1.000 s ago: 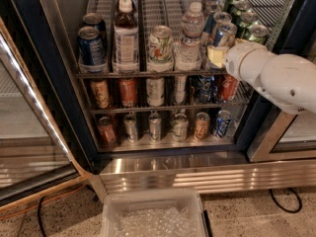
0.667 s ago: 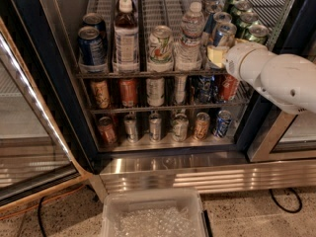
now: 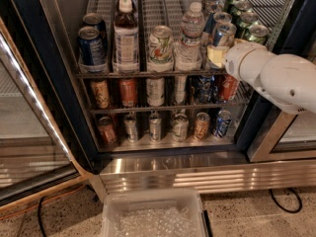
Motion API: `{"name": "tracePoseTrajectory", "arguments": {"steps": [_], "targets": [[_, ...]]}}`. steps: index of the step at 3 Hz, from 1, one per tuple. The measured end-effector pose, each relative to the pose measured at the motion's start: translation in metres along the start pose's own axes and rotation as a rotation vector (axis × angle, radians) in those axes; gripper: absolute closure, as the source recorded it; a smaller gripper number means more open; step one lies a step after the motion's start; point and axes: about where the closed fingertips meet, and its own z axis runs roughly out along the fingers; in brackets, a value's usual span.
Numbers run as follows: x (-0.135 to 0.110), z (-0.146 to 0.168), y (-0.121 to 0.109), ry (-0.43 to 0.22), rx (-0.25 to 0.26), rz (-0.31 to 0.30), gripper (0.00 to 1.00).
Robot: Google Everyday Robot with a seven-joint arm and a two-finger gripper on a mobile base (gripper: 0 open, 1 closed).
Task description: Pick redbull can from top shelf of fridge
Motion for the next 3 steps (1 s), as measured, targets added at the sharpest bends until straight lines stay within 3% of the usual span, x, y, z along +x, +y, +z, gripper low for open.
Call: {"name": "tracePoseTrajectory", "arguments": {"steps": [1, 3], "targets": [[-0.013, -0.006, 0.0, -0.032, -0.01, 0.014, 1.0], [-0.068, -0.041, -0.007, -0.164, -0.059, 0.062, 1.0]]}}
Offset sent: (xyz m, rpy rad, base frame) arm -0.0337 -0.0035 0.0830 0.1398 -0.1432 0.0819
